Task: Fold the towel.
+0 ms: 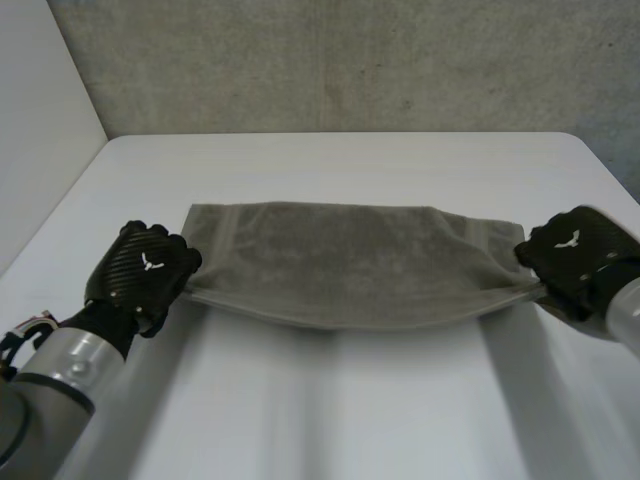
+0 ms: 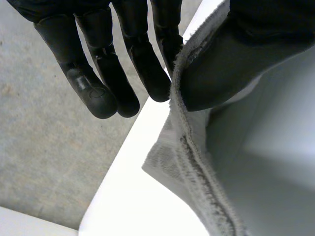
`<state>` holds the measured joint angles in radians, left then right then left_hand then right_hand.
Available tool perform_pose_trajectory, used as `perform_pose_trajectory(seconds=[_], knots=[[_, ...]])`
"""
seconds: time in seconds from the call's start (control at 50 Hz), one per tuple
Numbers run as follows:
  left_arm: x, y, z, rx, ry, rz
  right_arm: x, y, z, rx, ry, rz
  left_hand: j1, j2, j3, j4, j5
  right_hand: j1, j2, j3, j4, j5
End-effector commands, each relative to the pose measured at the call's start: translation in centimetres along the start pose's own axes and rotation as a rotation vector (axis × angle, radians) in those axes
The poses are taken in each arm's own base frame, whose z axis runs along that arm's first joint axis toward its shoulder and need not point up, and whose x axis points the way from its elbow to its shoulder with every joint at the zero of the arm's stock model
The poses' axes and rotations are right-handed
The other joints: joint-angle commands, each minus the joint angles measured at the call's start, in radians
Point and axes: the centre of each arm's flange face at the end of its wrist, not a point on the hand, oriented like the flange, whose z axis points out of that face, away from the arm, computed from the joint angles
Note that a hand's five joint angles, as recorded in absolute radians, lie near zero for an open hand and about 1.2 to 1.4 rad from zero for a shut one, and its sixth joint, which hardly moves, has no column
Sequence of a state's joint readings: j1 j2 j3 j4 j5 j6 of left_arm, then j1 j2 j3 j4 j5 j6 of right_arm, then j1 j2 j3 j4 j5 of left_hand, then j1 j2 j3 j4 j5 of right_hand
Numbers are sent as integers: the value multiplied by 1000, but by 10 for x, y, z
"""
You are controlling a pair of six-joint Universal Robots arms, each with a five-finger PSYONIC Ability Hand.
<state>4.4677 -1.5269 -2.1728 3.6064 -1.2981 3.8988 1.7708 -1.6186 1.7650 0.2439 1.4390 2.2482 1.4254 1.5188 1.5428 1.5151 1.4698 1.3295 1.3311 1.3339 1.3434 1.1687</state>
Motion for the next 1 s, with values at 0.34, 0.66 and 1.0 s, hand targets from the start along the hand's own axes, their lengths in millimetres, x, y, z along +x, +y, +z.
perform_pose_trajectory(seconds=[0.34, 0.66, 1.0], knots=[[10, 41, 102, -20, 156, 1, 6, 17, 114, -48, -71, 6, -29, -123, -147, -119, -248, 67, 65, 62, 53, 53], [12, 35, 216, 113, 19, 68, 18, 16, 221, 12, 113, 66, -29, -123, -147, -119, -248, 67, 65, 62, 53, 53], [27, 38, 236, 75, 48, 58, 10, 17, 249, 56, 240, 104, -1251, -1344, -1368, -1341, -1470, -1155, -1157, -1159, -1169, -1169]])
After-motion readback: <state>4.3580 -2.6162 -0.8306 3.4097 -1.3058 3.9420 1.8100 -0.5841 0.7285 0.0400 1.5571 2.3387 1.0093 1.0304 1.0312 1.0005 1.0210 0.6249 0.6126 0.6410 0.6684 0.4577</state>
